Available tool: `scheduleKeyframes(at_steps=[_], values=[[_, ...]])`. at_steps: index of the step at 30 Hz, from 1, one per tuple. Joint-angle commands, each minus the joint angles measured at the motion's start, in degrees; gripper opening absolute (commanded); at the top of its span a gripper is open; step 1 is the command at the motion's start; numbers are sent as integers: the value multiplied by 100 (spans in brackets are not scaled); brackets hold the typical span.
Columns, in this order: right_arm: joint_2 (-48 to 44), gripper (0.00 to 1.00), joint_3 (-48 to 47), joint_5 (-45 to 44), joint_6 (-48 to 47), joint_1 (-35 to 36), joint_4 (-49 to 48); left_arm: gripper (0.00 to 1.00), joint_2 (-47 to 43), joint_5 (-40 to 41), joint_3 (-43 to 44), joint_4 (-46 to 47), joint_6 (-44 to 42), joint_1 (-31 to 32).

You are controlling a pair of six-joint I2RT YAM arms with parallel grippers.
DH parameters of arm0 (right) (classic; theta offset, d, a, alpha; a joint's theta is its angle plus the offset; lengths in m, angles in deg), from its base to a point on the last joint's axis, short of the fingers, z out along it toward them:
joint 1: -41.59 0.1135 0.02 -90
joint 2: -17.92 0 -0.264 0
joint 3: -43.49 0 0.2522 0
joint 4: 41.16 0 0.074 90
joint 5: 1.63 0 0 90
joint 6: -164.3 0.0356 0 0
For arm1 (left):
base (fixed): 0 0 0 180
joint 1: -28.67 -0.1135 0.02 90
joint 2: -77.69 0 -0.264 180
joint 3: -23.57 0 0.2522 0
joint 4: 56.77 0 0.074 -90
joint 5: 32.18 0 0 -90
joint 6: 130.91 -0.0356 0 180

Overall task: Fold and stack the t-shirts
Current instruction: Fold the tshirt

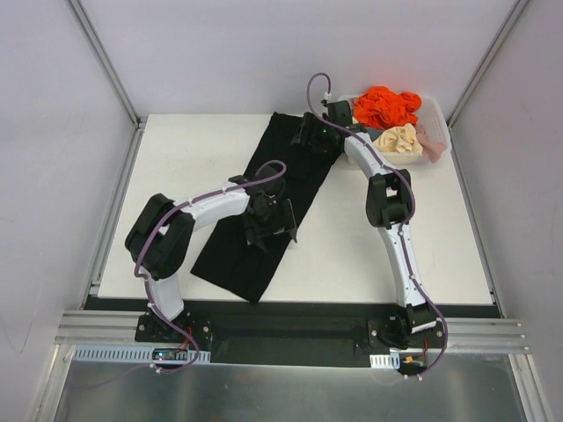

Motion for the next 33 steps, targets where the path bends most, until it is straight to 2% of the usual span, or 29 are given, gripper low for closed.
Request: scheduleKeyframes(at_steps=[1, 6, 11, 15, 20, 23, 26, 30, 33], values=[[156, 97, -248, -212, 120, -182, -785, 99, 426, -256, 454, 0, 277, 483], [-177, 97, -336, -274, -653, -25, -804, 99, 892, -379, 929, 18, 243, 695], [-1098, 97, 6, -20, -969, 116, -875, 99, 656, -142, 913, 18, 120, 747], [-1872, 97, 611, 262, -1171, 230, -787, 99, 69, -27, 684, 18, -100, 756], [-2935, 97, 1658, -27, -1603, 642, -603, 99, -793, 507, -8, -17, -670, 747], [-3472, 97, 2474, -45, -1130, 819, -409, 99, -1976, 999, -702, -157, -724, 721], [-4035, 97, 3500, 262, -733, 1020, -576, 99, -2996, 1475, -1457, -447, -584, 415], [-4563, 97, 4505, 289, -715, 1565, -392, 99, -4036, 1467, -2251, -755, -338, -788], [-4712, 97, 5147, 612, -619, 2136, -408, 99, -4486, 1834, -2551, -887, -223, -1859]])
